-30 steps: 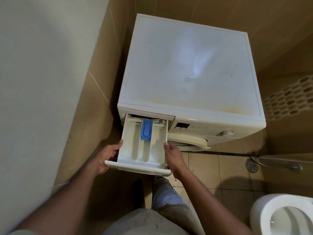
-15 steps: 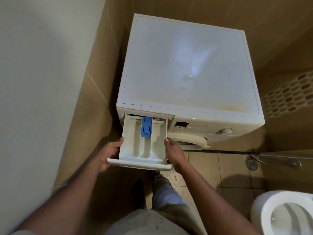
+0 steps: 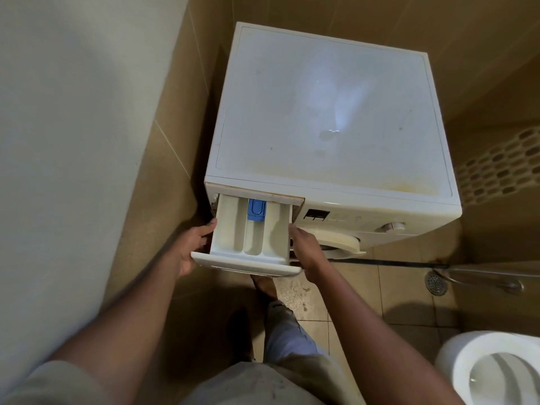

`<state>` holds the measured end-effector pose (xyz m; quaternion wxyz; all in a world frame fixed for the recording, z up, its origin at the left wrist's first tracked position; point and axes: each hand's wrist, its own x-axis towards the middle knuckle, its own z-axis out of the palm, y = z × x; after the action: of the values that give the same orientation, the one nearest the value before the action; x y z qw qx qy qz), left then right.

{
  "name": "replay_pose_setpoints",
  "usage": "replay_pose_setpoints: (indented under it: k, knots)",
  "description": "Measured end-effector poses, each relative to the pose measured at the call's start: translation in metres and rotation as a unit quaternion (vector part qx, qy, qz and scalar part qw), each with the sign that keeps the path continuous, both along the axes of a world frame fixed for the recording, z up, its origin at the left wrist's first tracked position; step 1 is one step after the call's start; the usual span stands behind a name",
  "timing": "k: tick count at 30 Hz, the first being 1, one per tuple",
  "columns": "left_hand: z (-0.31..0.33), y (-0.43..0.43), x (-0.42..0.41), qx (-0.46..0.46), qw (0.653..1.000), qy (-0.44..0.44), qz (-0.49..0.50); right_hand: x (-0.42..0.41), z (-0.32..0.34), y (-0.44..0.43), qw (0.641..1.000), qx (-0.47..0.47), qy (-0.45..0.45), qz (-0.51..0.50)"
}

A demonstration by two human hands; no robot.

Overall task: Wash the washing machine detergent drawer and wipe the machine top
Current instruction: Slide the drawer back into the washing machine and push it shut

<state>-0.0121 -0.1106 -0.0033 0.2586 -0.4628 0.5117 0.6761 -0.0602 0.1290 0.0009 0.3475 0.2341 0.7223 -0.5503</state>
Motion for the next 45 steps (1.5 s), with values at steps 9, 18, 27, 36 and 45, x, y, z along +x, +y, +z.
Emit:
replay_pose_setpoints:
  k: [9,18,27,36,45]
  knots:
    - [-0.024,0.053,0.070,-0.071,0.950,-0.041,0.300,0.091,-0.031,0.007,0.955,0.003,-0.046,-0.294]
    - [-0.004,0.101,0.087,0.007,0.959,0.094,0.268,0.120,-0.012,-0.044,0.948,-0.232,-0.079,-0.204]
    - [0.000,0.096,0.071,0.057,0.962,0.106,0.247,0.100,0.000,-0.043,0.911,-0.294,-0.106,-0.270]
    - [0.000,0.085,0.035,0.079,0.955,0.130,0.255,0.061,-0.010,-0.046,0.931,-0.249,-0.110,-0.243]
    - [-0.009,0.073,-0.034,0.059,0.959,0.144,0.237,-0.010,-0.006,-0.057,0.934,-0.257,-0.082,-0.232]
